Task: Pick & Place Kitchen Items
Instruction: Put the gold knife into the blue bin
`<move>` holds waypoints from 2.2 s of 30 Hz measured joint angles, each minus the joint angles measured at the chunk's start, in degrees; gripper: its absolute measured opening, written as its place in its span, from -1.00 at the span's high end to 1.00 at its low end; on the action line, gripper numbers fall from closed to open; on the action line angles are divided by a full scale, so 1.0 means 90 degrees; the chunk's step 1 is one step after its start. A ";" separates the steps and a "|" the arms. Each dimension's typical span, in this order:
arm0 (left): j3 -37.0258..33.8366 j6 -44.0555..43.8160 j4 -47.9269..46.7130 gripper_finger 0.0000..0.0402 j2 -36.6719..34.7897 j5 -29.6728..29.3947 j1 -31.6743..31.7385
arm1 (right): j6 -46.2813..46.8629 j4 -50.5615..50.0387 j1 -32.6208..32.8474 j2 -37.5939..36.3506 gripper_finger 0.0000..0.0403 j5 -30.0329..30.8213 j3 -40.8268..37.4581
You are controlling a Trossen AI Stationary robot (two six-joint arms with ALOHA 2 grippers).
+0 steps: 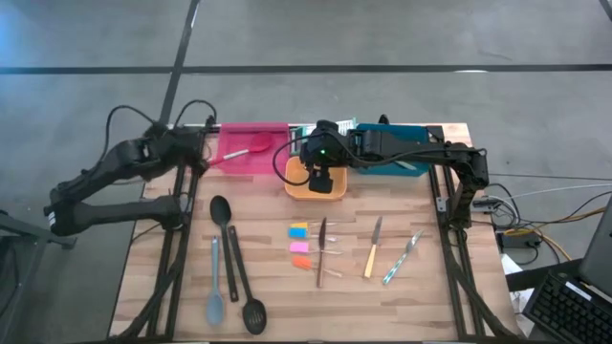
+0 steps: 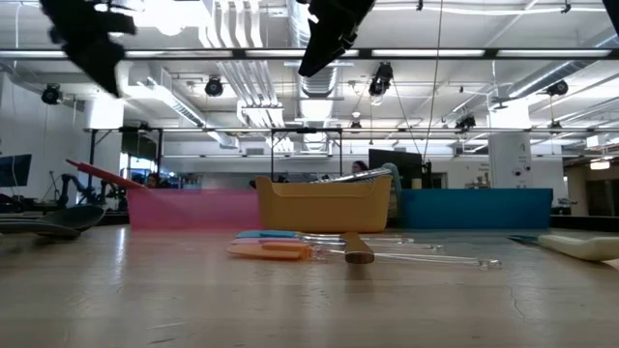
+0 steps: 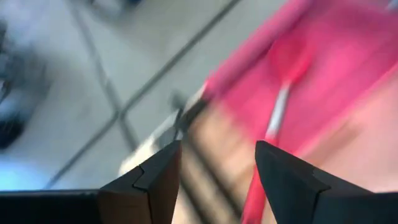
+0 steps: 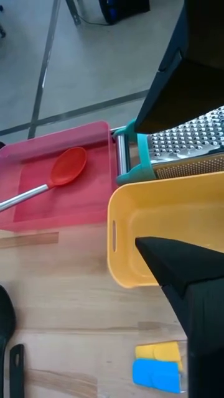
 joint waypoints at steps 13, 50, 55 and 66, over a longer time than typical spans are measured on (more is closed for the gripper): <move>-0.0981 -0.0312 -0.1031 0.00 0.0818 0.0771 0.0004 | -0.0028 0.0042 -0.0002 0.0012 -0.17 0.0005 -0.0143; -0.1085 0.0158 0.5436 0.00 0.1427 0.1877 -0.4559 | 0.2690 -0.2990 0.2100 -0.0495 -0.25 0.0008 -0.0929; -0.1300 0.0562 0.6279 -0.01 0.1420 0.1709 -0.4640 | 0.2893 -0.2150 0.2762 -0.0967 -0.25 0.0041 -0.1707; -0.2106 0.0873 0.7895 -0.01 0.1415 0.1716 -0.4640 | -0.0327 -0.0212 0.3378 -0.1126 -0.12 0.0139 -0.3390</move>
